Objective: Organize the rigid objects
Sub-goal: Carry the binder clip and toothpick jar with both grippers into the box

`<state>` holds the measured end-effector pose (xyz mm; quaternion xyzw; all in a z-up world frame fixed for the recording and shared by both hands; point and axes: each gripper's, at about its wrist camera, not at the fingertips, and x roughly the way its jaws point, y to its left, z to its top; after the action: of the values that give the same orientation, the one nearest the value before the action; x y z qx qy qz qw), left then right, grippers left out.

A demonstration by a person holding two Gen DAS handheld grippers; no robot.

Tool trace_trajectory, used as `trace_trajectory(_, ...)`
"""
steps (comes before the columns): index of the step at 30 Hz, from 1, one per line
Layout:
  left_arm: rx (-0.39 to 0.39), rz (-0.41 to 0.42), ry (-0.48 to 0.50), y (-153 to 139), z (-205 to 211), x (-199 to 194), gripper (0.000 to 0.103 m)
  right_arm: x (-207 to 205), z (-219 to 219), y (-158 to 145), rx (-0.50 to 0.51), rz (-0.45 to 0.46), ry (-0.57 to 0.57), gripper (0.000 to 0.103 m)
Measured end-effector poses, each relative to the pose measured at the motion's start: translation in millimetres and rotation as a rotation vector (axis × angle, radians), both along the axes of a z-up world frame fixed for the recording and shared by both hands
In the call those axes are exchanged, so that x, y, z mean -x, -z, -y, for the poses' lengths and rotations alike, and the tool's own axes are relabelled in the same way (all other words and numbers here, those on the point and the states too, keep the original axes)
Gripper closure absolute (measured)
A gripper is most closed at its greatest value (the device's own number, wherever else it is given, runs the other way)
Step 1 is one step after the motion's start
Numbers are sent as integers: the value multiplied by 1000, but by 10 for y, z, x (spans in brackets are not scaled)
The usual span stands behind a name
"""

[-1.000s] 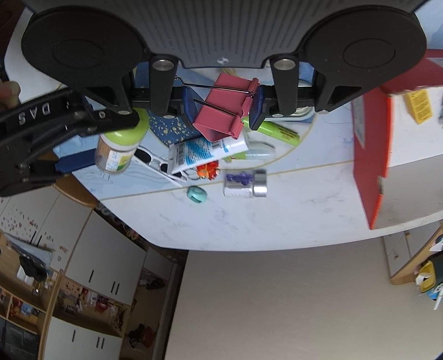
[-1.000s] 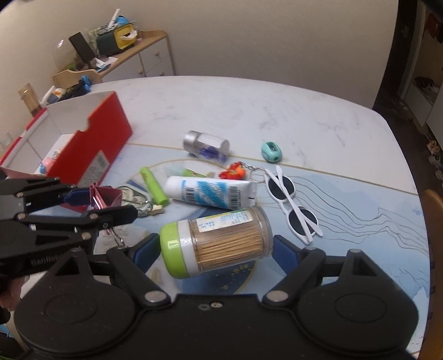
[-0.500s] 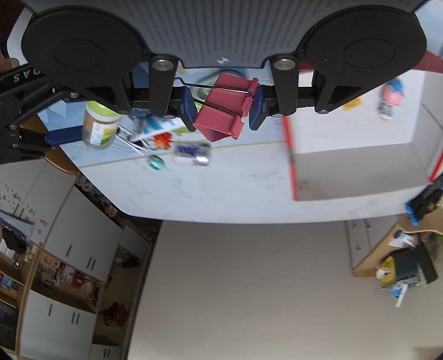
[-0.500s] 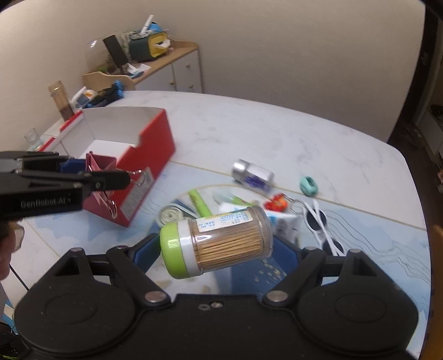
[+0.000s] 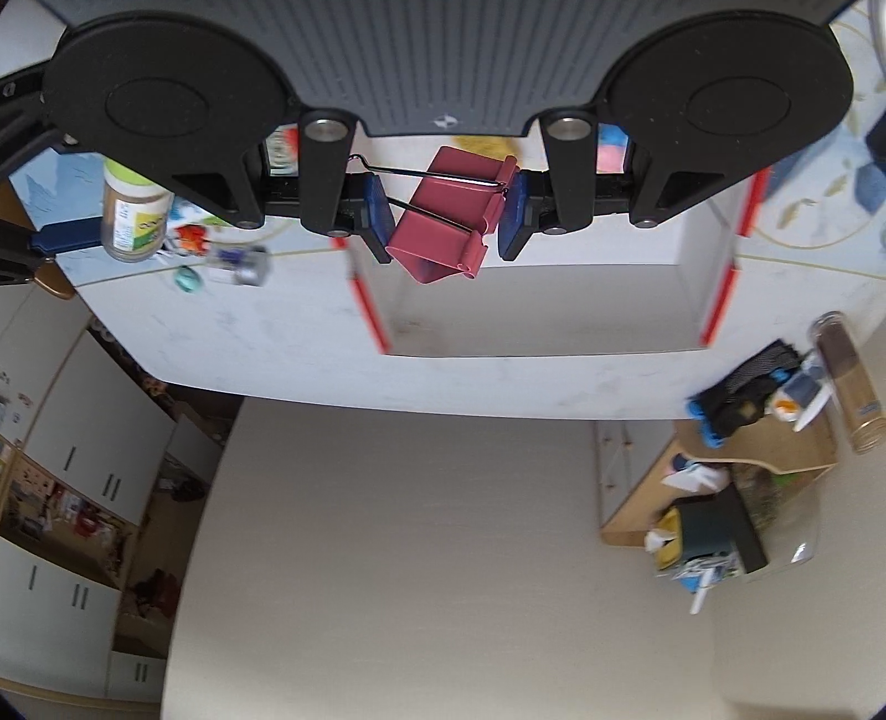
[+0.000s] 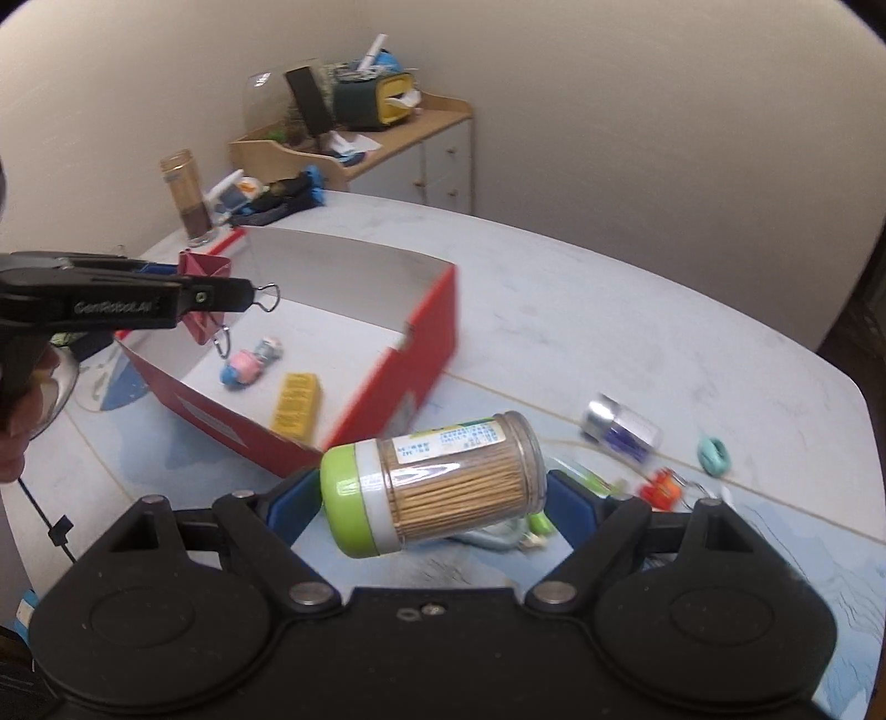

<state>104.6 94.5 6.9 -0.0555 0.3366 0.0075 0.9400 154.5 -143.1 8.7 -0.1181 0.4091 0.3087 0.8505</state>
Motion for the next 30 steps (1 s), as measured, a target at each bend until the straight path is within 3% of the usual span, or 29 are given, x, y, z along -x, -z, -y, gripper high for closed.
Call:
trace_trajectory(15,18,-98,-76,362,-896,-434,64,-179,-1144,129,66,19,-79,17)
trace_trajectory(19,-33,-120,-76,514,-963,-596,64,-312,-1395,218,83,23,-77,17)
trace_trajectory(30,-53,-254,-19,886,-1044,-1107,64,-716,-2004,634,157,11,-61,17)
